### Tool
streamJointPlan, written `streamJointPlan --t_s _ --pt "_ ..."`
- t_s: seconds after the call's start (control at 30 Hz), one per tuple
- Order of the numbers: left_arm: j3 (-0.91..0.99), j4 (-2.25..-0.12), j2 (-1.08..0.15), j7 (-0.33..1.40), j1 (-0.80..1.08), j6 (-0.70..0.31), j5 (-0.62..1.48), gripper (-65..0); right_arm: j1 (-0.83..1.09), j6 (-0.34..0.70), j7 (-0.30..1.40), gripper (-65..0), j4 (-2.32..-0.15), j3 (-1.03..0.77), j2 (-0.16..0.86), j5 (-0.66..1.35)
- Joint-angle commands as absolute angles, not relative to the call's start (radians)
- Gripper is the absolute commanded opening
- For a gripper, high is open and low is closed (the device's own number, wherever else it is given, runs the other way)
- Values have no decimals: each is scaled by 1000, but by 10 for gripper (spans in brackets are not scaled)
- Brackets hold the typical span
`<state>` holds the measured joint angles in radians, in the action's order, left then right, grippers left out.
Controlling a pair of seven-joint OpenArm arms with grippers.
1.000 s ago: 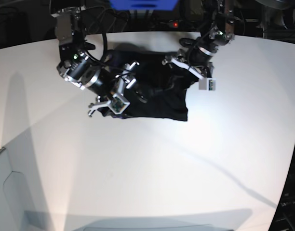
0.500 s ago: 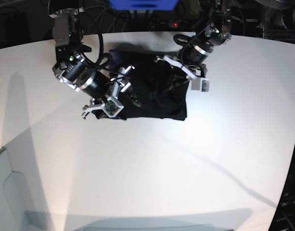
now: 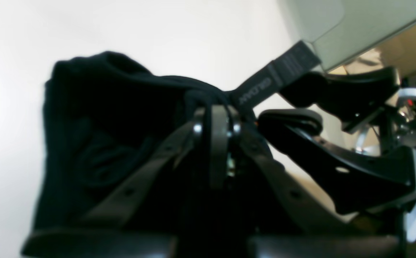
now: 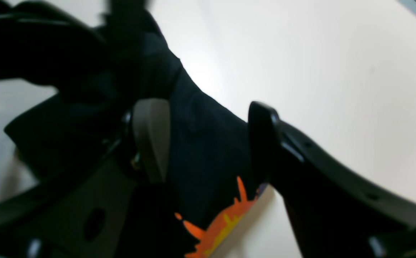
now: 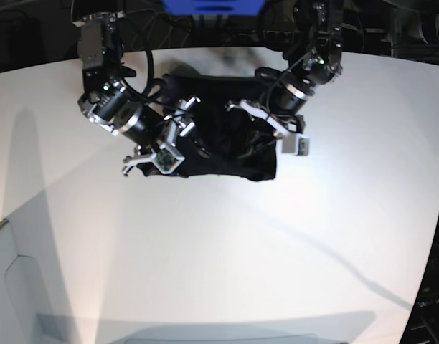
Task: Fold the T-shirt properly
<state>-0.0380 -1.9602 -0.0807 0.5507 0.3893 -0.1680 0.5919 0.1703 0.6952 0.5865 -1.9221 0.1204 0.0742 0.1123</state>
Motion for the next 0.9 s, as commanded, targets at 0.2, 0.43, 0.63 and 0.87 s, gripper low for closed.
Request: streamJointPlan --t_s 0.2,0.43,0.63,0.87 --pt "-61 -1919 -73 536 384 -177 608 -343 162 698 562 -298 -1939 117 76 128" --pt "-15 -1995 -91 526 460 -179 604 -218 157 698 561 -298 -1939 70 71 131" --pt "102 -1985 -127 533 455 -179 611 -218 157 698 556 -298 -1939 61 73 131" --pt "119 -1952 -133 535 398 -179 602 -219 157 698 556 -298 -1939 61 71 131"
